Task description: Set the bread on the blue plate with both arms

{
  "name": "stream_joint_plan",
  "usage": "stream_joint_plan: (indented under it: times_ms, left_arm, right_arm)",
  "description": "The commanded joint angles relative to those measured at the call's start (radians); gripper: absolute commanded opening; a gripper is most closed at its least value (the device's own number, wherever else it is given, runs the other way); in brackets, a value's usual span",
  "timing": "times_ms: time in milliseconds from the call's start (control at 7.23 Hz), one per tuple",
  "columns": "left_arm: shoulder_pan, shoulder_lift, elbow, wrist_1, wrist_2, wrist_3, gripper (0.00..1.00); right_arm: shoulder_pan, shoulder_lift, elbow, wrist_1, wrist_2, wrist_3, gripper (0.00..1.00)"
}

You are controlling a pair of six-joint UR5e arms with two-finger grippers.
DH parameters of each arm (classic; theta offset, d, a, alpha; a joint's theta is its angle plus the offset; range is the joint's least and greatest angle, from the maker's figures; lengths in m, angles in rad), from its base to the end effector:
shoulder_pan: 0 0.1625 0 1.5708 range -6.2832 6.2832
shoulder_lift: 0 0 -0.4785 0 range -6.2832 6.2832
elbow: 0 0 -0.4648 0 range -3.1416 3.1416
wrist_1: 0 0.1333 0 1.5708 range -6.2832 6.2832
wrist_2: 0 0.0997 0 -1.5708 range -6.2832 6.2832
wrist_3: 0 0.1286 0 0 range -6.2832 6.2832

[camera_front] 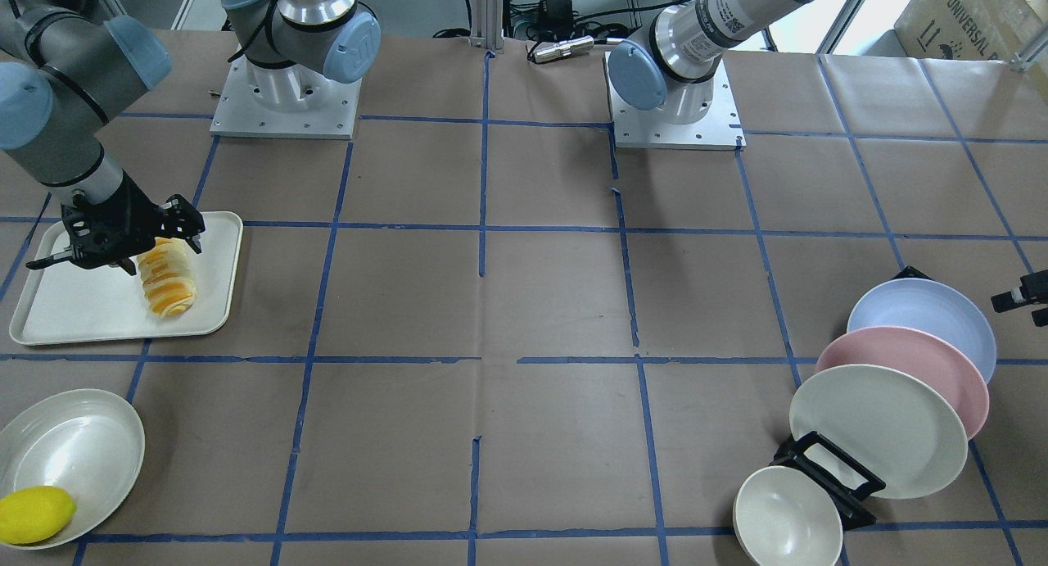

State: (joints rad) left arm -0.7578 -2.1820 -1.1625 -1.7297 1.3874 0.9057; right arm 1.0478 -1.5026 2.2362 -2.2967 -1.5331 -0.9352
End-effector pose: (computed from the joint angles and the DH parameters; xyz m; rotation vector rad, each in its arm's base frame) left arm 0.4576 -0.6488 0.3072 -0.0811 -2.7455 -0.1367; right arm -0.1183 -0.4819 0.1994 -0.6359 3.0425 -0.0301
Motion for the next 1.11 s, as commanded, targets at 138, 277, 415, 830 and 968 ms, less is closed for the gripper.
stream_joint_plan:
  times_ms: [138,277,415,830,968]
  left_arm:
    - [-0.032,-0.154,0.089,0.016,0.048,-0.001,1.00]
    - [-0.050,-0.157,0.077,0.016,0.073,0.001,0.98]
    - [-0.052,-0.159,0.061,0.015,0.073,0.002,0.93]
    - [-0.054,-0.167,0.070,0.006,0.076,0.024,0.33]
    - [-0.054,-0.165,0.072,0.003,0.076,0.024,0.23]
  right_arm:
    - [0.000,0.096,0.002,-0.111,-0.001,-0.033,1.00]
    - [0.000,0.117,0.002,-0.122,-0.001,-0.034,1.00]
    - [0.000,0.122,0.000,-0.133,-0.001,-0.036,1.00]
    - [0.000,0.134,0.002,-0.141,-0.010,-0.036,0.63]
    - [0.000,0.134,0.002,-0.129,-0.031,-0.034,0.25]
